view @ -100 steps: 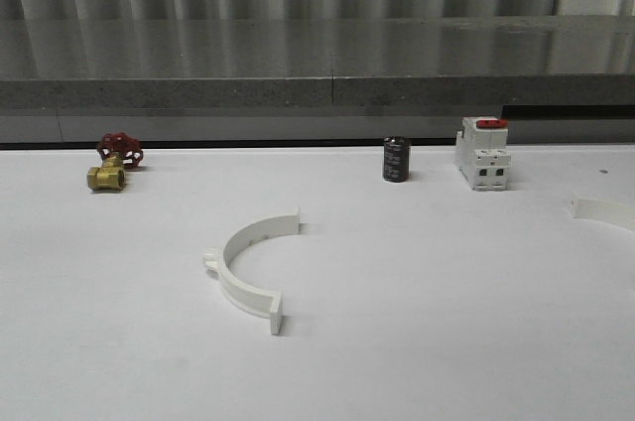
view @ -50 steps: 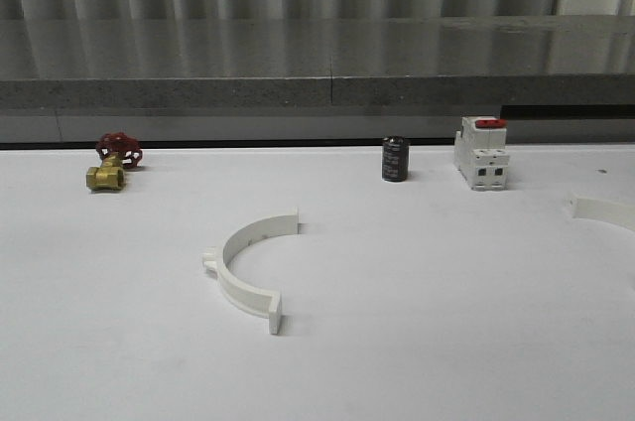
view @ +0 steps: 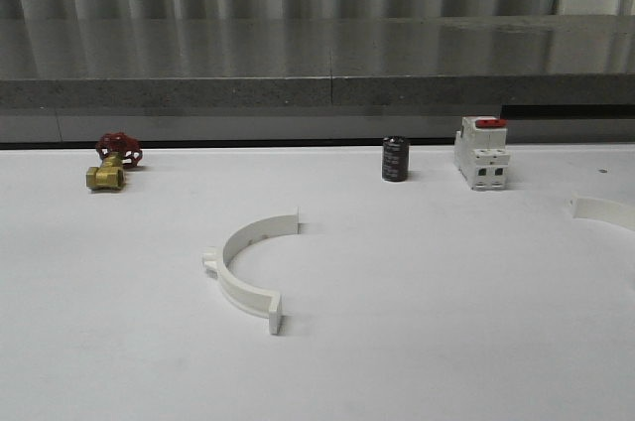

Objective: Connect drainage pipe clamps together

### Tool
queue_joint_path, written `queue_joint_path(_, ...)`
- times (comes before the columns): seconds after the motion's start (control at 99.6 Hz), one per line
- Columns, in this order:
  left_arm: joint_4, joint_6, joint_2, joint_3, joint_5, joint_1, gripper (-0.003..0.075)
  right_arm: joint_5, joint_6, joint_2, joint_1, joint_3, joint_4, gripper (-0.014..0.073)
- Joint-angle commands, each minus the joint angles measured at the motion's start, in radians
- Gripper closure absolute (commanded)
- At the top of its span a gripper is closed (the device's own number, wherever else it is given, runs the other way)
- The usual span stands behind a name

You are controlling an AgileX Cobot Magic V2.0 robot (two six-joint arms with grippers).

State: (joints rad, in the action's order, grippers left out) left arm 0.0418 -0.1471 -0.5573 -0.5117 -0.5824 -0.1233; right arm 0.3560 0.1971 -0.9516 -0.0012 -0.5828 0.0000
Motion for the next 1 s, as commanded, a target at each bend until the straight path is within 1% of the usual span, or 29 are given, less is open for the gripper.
queue_joint_path(0.0, -0.008, -0.002, 0.0, -0.024, 0.07, -0.007, 0.074, -0.058, -0.005, 0.0, -0.003, -0.036, -0.007, 0.0402)
queue_joint_path(0.03, -0.008, -0.002, 0.0, -0.024, 0.07, -0.007, 0.074, -0.058, -0.005, -0.001, -0.003, -0.036, -0.007, 0.033)
queue_joint_path(0.05, -0.008, -0.002, 0.0, -0.024, 0.07, -0.007, 0.074, -0.058, -0.005, -0.001, -0.003, -0.036, -0.007, 0.0302)
queue_joint_path(0.1, -0.008, -0.002, 0.0, -0.024, 0.07, -0.007, 0.074, -0.058, -0.005, -0.001, -0.003, -0.036, -0.007, 0.0193)
queue_joint_path(0.161, -0.008, -0.002, 0.0, -0.024, 0.07, -0.007, 0.074, -0.057, -0.005, -0.001, -0.003, -0.036, -0.007, 0.0095)
queue_joint_path(0.221, -0.008, -0.002, 0.0, -0.024, 0.07, -0.007, 0.074, -0.054, -0.005, -0.001, -0.003, -0.036, -0.007, 0.0044)
queue_joint_path(0.321, -0.008, -0.002, 0.0, -0.024, 0.07, -0.007, 0.074, -0.019, 0.007, -0.003, -0.003, -0.054, -0.006, 0.0036)
queue_joint_path(0.432, -0.008, -0.002, 0.0, -0.024, 0.07, -0.007, 0.074, 0.08, 0.014, -0.029, -0.017, -0.125, -0.006, 0.0036)
queue_joint_path(0.572, -0.008, -0.002, 0.0, -0.024, 0.07, -0.007, 0.074, 0.213, 0.011, -0.131, -0.059, -0.243, -0.024, 0.0036)
queue_joint_path(0.643, -0.008, -0.002, 0.0, -0.024, 0.07, -0.007, 0.074, 0.258, -0.017, -0.204, -0.076, -0.292, -0.035, 0.0036)
queue_joint_path(0.874, -0.008, -0.002, 0.0, -0.024, 0.07, -0.007, 0.074, 0.309, -0.095, -0.444, -0.091, -0.421, -0.028, 0.0036)
queue_joint_path(0.994, -0.008, -0.002, 0.0, -0.024, 0.07, -0.007, 0.074, 0.309, -0.141, -0.546, -0.092, -0.472, -0.028, 0.0036)
